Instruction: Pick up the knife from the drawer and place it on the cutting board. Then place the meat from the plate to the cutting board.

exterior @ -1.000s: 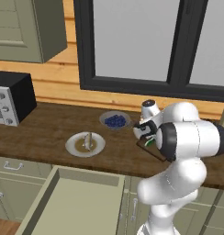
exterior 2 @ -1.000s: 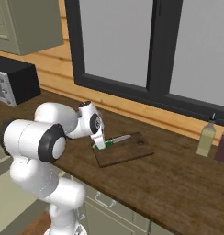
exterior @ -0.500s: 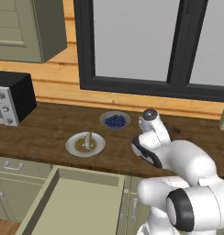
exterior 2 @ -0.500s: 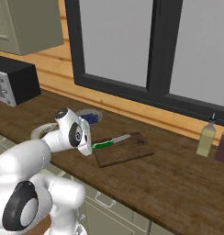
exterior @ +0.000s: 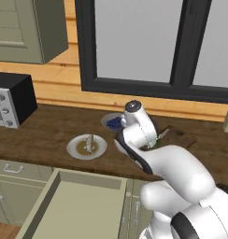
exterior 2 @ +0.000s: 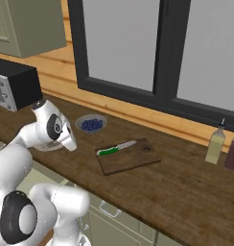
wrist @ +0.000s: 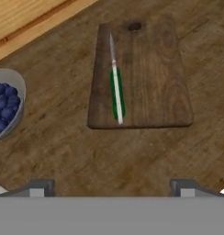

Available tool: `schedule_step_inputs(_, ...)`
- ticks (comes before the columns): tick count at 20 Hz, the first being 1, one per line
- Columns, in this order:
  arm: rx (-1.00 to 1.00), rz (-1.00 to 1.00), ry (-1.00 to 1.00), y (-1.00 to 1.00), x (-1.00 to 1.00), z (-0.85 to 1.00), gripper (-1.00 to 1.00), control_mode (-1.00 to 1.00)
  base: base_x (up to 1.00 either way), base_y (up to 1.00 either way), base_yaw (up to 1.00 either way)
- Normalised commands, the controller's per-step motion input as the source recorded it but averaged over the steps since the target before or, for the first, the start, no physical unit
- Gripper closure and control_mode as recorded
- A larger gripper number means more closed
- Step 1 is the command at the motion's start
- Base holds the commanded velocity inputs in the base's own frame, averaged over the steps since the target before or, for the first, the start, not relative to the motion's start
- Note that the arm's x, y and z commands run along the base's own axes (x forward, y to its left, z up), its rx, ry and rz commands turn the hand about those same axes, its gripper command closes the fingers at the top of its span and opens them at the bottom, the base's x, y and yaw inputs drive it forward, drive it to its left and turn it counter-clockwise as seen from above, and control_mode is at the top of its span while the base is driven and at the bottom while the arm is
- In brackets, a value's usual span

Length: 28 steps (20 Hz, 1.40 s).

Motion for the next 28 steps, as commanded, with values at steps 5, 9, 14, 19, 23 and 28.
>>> schedule_step_inputs(5, -0.02, 0.29, 0.22, 1.00, 0.00, 0.09, -1.00, -1.00, 0.00, 0.00, 0.00)
schedule_step_inputs(9, 0.00, 0.25, 0.10, 0.96, 0.00, 0.00, -1.00, -1.00, 0.00, 0.00, 0.00)
schedule_step_inputs(14, 0.00, 0.21, 0.02, 0.77, 0.11, -0.14, -1.00, -1.00, 0.00, 0.00, 0.00)
schedule_step_inputs(19, 0.00, 0.09, 0.00, 0.43, 0.29, -0.19, -1.00, -1.00, 0.00, 0.00, 0.00)
schedule_step_inputs(23, 0.00, 0.00, 0.00, 0.00, 0.34, -0.07, -1.00, -1.00, 0.00, 0.00, 0.00)
schedule_step_inputs(28, -0.03, 0.00, 0.00, 0.11, 0.42, -0.36, -1.00, -1.00, 0.00, 0.00, 0.00)
